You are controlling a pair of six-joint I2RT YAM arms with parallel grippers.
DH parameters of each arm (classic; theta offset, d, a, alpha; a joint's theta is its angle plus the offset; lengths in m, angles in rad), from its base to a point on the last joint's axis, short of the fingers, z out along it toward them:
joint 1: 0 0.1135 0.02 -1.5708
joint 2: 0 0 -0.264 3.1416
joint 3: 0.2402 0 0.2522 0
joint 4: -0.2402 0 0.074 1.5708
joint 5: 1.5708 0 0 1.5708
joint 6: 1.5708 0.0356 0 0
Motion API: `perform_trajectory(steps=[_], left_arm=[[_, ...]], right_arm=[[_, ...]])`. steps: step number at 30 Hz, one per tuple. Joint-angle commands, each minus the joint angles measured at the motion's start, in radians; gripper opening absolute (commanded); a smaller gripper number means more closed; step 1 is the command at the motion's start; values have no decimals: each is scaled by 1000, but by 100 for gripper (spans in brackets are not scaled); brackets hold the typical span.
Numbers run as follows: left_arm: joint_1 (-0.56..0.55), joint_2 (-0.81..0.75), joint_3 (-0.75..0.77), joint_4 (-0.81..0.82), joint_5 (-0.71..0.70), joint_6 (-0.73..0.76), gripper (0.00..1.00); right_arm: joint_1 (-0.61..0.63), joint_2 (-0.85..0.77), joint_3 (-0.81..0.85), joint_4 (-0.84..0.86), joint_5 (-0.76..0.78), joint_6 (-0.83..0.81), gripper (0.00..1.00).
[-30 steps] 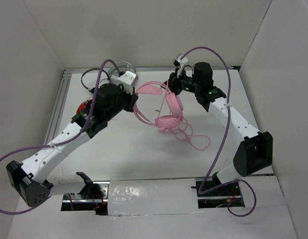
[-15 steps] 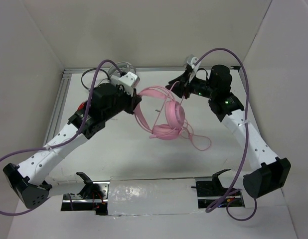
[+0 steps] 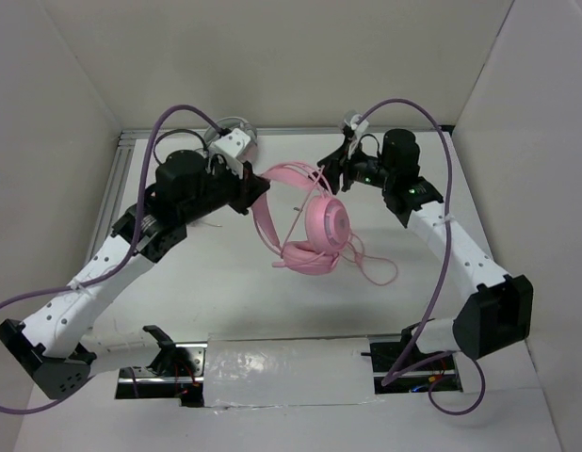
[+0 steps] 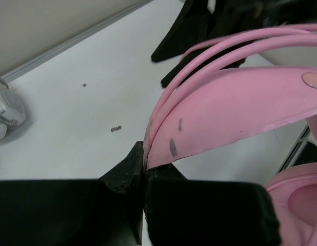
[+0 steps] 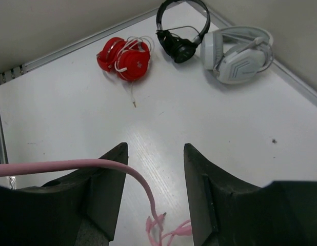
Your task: Wrap the headphones
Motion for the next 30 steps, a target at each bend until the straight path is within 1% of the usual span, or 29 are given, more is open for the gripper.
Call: perform_trajectory(steps=[1, 6, 7, 10, 12, 15, 18, 20, 23, 25, 30], left_arm=[[4, 5, 110, 87, 96, -95, 0], [20, 71, 205, 45, 114, -133, 0], [24, 88, 235, 38, 114, -139, 0], [45, 111, 303, 11, 107, -161, 0], [82, 117, 347, -3, 126, -173, 0], [103, 122, 407, -15, 130, -187, 0], [135, 143, 487, -35, 120, -193, 0], [158, 159, 542, -52, 123, -199, 0], [186, 191, 672, -80, 113, -193, 0], [198, 209, 714, -91, 94, -188, 0], [231, 249, 818, -114, 42, -193, 0]], right_arm=[[1, 40, -39, 126, -48, 76, 55], [60, 103, -93, 226, -30, 105, 54], [70, 112, -99, 246, -22, 145, 54], [93, 144, -124, 283, 2, 164, 52], [94, 167, -154, 330, 9, 193, 48], [94, 204, -181, 364, 24, 226, 46], [96, 245, -220, 430, 10, 262, 40], [100, 277, -221, 438, 7, 276, 35], [113, 311, -237, 470, 2, 311, 33], [119, 331, -240, 461, -4, 320, 30], [169, 365, -267, 446, 15, 328, 29]])
